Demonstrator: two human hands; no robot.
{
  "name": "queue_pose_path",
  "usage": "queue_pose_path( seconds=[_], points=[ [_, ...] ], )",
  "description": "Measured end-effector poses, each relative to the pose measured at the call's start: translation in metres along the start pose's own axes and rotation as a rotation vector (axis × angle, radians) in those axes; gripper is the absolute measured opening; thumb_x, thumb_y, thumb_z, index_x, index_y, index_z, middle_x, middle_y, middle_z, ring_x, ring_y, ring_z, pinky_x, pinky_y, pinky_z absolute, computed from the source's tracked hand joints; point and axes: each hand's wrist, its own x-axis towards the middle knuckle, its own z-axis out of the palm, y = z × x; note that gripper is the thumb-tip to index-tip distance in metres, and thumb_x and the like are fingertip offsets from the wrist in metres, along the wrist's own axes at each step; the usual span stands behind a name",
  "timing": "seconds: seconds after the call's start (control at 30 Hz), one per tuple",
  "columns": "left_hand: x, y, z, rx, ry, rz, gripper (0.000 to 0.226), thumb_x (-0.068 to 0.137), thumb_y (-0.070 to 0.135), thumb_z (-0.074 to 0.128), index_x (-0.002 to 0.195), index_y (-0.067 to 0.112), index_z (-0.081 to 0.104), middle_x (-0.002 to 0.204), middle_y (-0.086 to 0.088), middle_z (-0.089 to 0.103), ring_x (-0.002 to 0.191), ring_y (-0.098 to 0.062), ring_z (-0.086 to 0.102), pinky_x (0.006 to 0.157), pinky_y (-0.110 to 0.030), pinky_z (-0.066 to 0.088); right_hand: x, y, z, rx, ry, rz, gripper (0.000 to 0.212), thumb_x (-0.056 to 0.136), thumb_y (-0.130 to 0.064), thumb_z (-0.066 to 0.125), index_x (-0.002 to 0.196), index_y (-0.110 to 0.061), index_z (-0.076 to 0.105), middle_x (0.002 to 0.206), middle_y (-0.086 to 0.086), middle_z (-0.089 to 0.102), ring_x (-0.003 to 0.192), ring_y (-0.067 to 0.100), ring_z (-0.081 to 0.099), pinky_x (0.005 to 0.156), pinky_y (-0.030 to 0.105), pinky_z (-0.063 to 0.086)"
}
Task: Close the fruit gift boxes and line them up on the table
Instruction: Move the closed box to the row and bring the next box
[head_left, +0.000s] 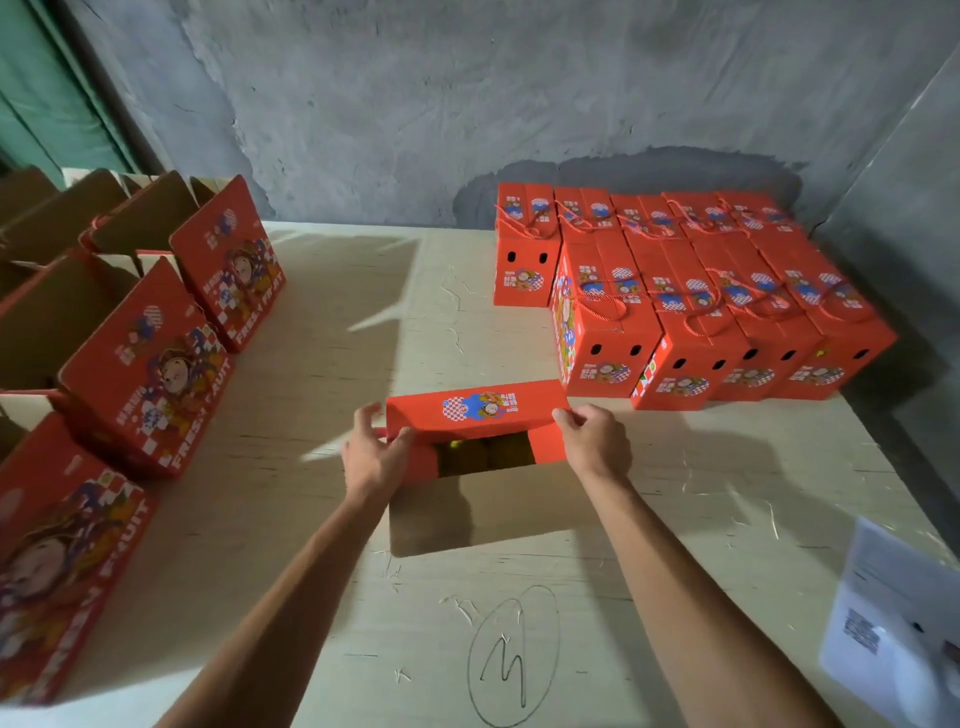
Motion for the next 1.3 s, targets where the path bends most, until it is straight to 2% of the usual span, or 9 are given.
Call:
queue_pose_path(
  seconds=[0.17,0.27,0.43,0.53,0.67,0.77,0.87,1.1,1.3],
  points=[
    [0.036,0.026,-0.008,0.626,-0.147,0.277,0.071,0.089,0.067,0.063,0.15,0.036,0.044,0.158,-0.009,0.034,0.144,-0.032,0.031,0.114,-0.051,0.032,-0.007,0.001,-0.004,-0.207,-0.162,-0.011,0.048,0.097,-0.061,0.053,0.118,-0.018,0.062,0.111,0.007,0.07,0.103,0.033,0.067,0.082,0.038,0.052],
    [0.051,0.042,0.003,0.723,-0.319,0.354,0.061,0.088,0.07,0.061,0.136,0.033,0.058,0.145,0.001,0.057,0.134,-0.024,0.05,0.105,-0.042,0.038,-0.011,0.009,-0.009,-0.269,-0.191,0.028,0.061,0.091,-0.069,0.056,0.115,-0.014,0.062,0.114,0.01,0.069,0.105,0.033,0.066,0.079,0.036,0.048],
    [0.056,0.042,0.011,0.675,-0.396,0.332,0.072,0.083,0.074,0.065,0.138,0.029,0.056,0.137,-0.003,0.058,0.129,-0.026,0.049,0.104,-0.044,0.043,-0.015,0.026,-0.027,-0.043,-0.427,0.244,0.069,0.076,-0.081,0.065,0.093,-0.014,0.068,0.076,-0.002,0.067,0.07,0.018,0.064,0.064,0.03,0.048],
    [0.052,0.036,0.012,0.658,-0.372,0.325,0.074,0.083,0.074,0.064,0.139,0.028,0.053,0.139,-0.002,0.055,0.131,-0.026,0.043,0.104,-0.046,0.039,-0.015,0.033,-0.04,0.125,-0.577,0.331,0.059,0.071,-0.068,0.081,0.089,-0.014,0.071,0.057,-0.007,0.067,0.047,0.009,0.065,0.045,0.023,0.052],
    [0.04,0.037,0.013,0.722,-0.321,0.281,0.07,0.084,0.075,0.061,0.134,0.027,0.053,0.135,-0.002,0.056,0.126,-0.026,0.045,0.1,-0.046,0.036,-0.006,0.027,-0.046,0.271,-0.531,0.384,0.051,0.072,-0.04,0.092,0.104,-0.006,0.072,0.108,0.014,0.072,0.077,0.027,0.078,0.085,0.052,0.062],
    [0.026,0.033,0.008,0.744,-0.25,0.22,0.076,0.081,0.081,0.055,0.128,0.021,0.053,0.13,-0.008,0.058,0.124,-0.03,0.048,0.101,-0.047,0.038,0.001,0.017,-0.046,0.577,-0.371,0.448,0.027,0.085,-0.011,0.078,0.108,0.0,0.071,0.102,0.022,0.074,0.079,0.03,0.076,0.062,0.041,0.064],
    [0.012,0.033,0.003,0.783,-0.156,0.134,0.091,0.077,0.089,0.047,0.126,0.013,0.051,0.129,-0.014,0.058,0.124,-0.036,0.052,0.1,-0.046,0.042,0.001,0.004,-0.04,0.86,-0.294,0.498,0.017,0.092,-0.004,0.065,0.108,-0.002,0.069,0.095,0.019,0.076,0.078,0.029,0.076,0.061,0.036,0.061],
    [-0.011,0.046,-0.008,0.923,-0.254,0.006,0.087,0.083,0.083,0.048,0.129,0.01,0.059,0.128,-0.013,0.066,0.121,-0.031,0.062,0.091,-0.035,0.049,-0.028,-0.04,-0.003,0.663,-0.415,0.291,0.017,0.088,-0.006,0.065,0.095,-0.021,0.07,0.084,-0.003,0.077,0.074,0.014,0.07,0.053,0.019,0.05],
    [-0.041,0.031,-0.007,0.658,-0.553,-0.198,0.063,0.09,0.069,0.049,0.082,0.008,0.066,0.058,-0.007,0.072,0.056,-0.018,0.074,0.066,-0.026,0.058,-0.019,-0.068,-0.013,0.156,-0.431,-0.073,0.022,0.087,-0.009,0.053,0.1,-0.017,0.069,0.077,0.0,0.066,0.069,0.022,0.058,0.058,0.029,0.041]
  ],
)
